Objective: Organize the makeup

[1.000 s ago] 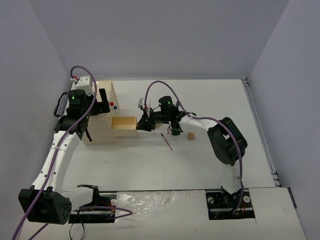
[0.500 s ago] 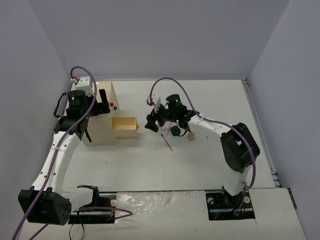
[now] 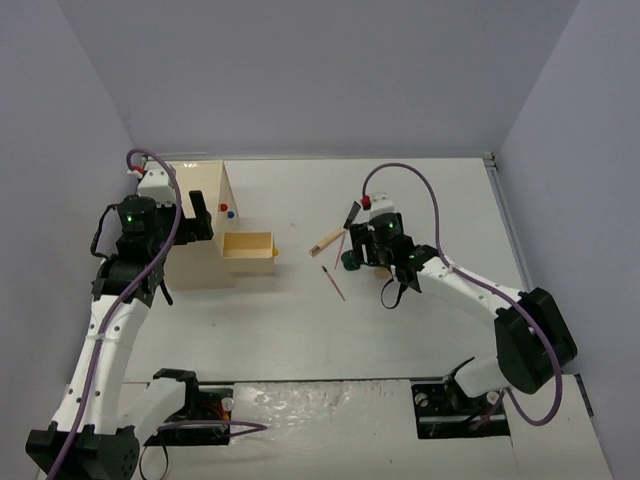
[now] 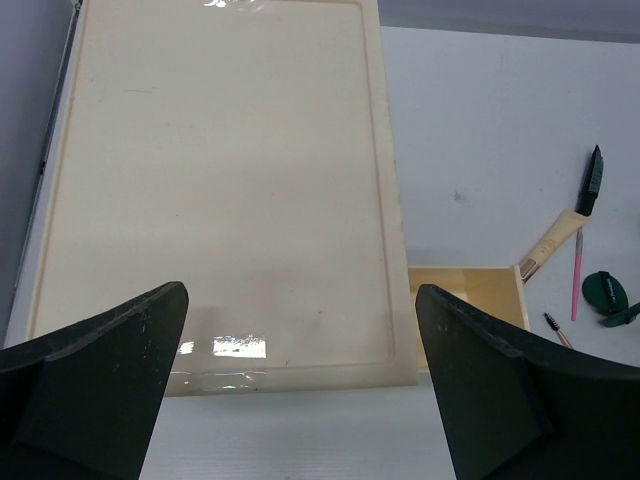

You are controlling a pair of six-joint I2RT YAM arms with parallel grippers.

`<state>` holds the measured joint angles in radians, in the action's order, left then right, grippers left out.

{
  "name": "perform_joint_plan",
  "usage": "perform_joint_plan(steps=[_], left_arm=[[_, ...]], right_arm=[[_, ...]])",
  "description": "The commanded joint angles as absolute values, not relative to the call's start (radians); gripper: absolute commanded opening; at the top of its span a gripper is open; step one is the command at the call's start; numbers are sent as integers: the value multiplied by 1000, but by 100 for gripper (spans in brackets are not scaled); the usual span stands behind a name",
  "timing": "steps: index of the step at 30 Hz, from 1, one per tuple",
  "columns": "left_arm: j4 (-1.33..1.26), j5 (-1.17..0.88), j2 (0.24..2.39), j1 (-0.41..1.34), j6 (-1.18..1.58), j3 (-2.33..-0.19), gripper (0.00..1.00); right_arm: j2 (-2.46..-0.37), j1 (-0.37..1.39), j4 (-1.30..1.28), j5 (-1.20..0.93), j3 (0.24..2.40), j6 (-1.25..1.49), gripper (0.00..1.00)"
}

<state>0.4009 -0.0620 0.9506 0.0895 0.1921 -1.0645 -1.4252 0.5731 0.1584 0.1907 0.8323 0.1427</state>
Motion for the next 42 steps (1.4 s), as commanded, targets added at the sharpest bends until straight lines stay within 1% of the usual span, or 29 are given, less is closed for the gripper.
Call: perform_joint_plan(steps=[1, 5, 11, 14, 17, 19, 21, 22, 27, 30, 34, 38, 42], left_arm=[[375, -54, 953, 81, 179, -1097, 97], [379, -58, 962, 83, 184, -1097, 97], [377, -54, 968, 84, 183, -1095, 97], [379, -62, 975, 83, 186, -1097, 97], [380, -64, 980, 84, 188, -1098, 97], [380, -61, 980, 84, 188, -1098, 97], [380, -58, 979, 83, 186, -1097, 97], [380, -57, 979, 83, 186, -1097, 97], [380, -57, 980, 84, 187, -1098, 97], [379, -57, 981, 83, 187, -1097, 97], [379, -54, 982, 83, 187, -1097, 97], [378, -45, 983, 83, 186, -1094, 97], [374, -41, 989, 83, 188, -1092, 97]], right_arm=[[-1396, 506, 158, 276, 779, 269, 67], [-1431, 461, 170, 226, 783, 279, 61], [-1486, 431, 172, 125, 791, 304, 55], [-1513, 430, 182, 103, 795, 306, 49], [-1523, 430, 183, 95, 796, 309, 36], [-1528, 430, 184, 95, 796, 312, 22], [-1520, 430, 185, 100, 795, 311, 5], [-1511, 430, 185, 100, 795, 308, 0], [-1420, 439, 184, 50, 818, 291, 0], [-1369, 468, 195, -30, 848, 281, 0], [-1339, 550, 240, -109, 980, 250, 0], [-1392, 617, 325, -197, 1078, 261, 0], [-1498, 666, 515, -326, 1139, 309, 0]])
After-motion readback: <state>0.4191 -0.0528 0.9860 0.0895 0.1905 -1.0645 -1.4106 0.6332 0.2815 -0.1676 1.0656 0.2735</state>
